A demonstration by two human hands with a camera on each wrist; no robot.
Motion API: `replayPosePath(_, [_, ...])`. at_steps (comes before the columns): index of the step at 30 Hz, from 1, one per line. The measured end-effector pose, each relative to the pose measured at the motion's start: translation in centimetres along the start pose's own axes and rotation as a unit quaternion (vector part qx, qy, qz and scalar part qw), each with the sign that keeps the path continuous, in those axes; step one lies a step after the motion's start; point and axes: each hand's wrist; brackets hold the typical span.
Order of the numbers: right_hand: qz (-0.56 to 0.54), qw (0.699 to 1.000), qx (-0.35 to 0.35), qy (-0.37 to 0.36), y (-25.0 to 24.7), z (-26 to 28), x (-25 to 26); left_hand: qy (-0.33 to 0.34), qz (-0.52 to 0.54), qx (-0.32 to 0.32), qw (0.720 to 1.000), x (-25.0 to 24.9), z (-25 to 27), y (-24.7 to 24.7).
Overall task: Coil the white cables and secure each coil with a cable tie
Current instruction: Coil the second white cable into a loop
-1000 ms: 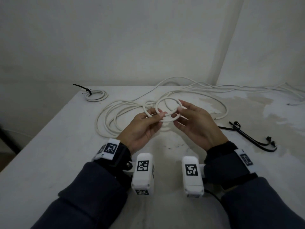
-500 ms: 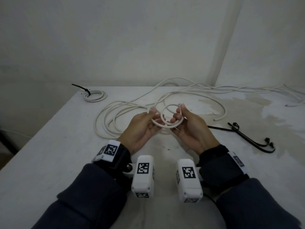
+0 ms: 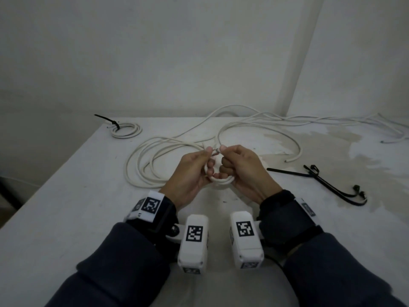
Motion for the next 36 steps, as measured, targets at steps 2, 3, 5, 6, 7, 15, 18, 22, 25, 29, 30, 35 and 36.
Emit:
replayPosePath(2, [0.004, 1.0, 0.003, 0.0, -0.1, 0.0, -0.1, 0.016, -0.022, 0.003, 1.0, 0.1, 0.1, 0.2])
replayPosePath(3, [0.004, 1.0, 0.006, -0.001, -0.2, 0.0, -0.1, 0.022, -0.029, 0.009, 0.999, 0.2, 0.1, 0.2])
replayPosePath(5, [0.017, 1.0, 0.009, -0.003, -0.5, -0.1, -0.1, 0.033, -0.036, 0.019, 0.999, 0.4, 0.0, 0.0])
replayPosePath(6, [0.029, 1.0, 0.01, -0.003, -0.7, -0.2, -0.1, 0.035, -0.034, 0.022, 0.999, 0.5, -0.1, -0.1])
replayPosePath(7, [0.04, 0.999, 0.011, -0.002, -0.8, -0.3, -0.1, 0.034, -0.029, 0.022, 0.999, 0.6, -0.1, -0.2])
replayPosePath(15, [0.018, 0.998, 0.023, 0.063, -0.9, -0.6, 0.2, 0.033, -0.122, -0.02, 0.992, 0.3, -0.4, 0.0])
replayPosePath(18, [0.059, 0.997, 0.034, 0.025, -1.2, -0.6, 0.0, 0.051, -0.176, -0.029, 0.983, 0.2, -0.2, 0.0])
replayPosePath(22, [0.155, 0.985, 0.055, -0.042, -1.6, -0.5, 0.3, 0.031, -0.217, 0.002, 0.976, -0.7, -0.1, -0.1])
replayPosePath(25, [0.192, 0.977, 0.07, -0.055, -1.9, -0.2, 0.9, 0.026, -0.261, 0.038, 0.964, -1.2, -0.4, -0.2])
replayPosePath(29, [0.187, 0.976, 0.105, -0.049, -1.9, -0.1, 1.0, 0.083, -0.362, 0.055, 0.927, -1.4, -0.7, -0.1])
replayPosePath(30, [0.198, 0.972, 0.11, -0.061, -1.9, -0.1, 1.1, 0.104, -0.385, 0.051, 0.916, -1.6, -0.6, -0.1])
replayPosePath(35, [0.327, 0.927, 0.09, -0.16, -2.4, -0.3, 2.2, 0.219, -0.543, 0.021, 0.81, -2.9, 0.0, 0.3])
replayPosePath(36, [0.348, 0.916, 0.075, -0.184, -2.6, -0.4, 2.4, 0.234, -0.568, 0.018, 0.789, -3.2, 0.0, 0.4])
Point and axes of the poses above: each hand's wrist, its own z-axis away from the middle knuckle, its own y-axis out of the palm, x = y × z, and after that the axes turned 11 degrees about -z, right-handed
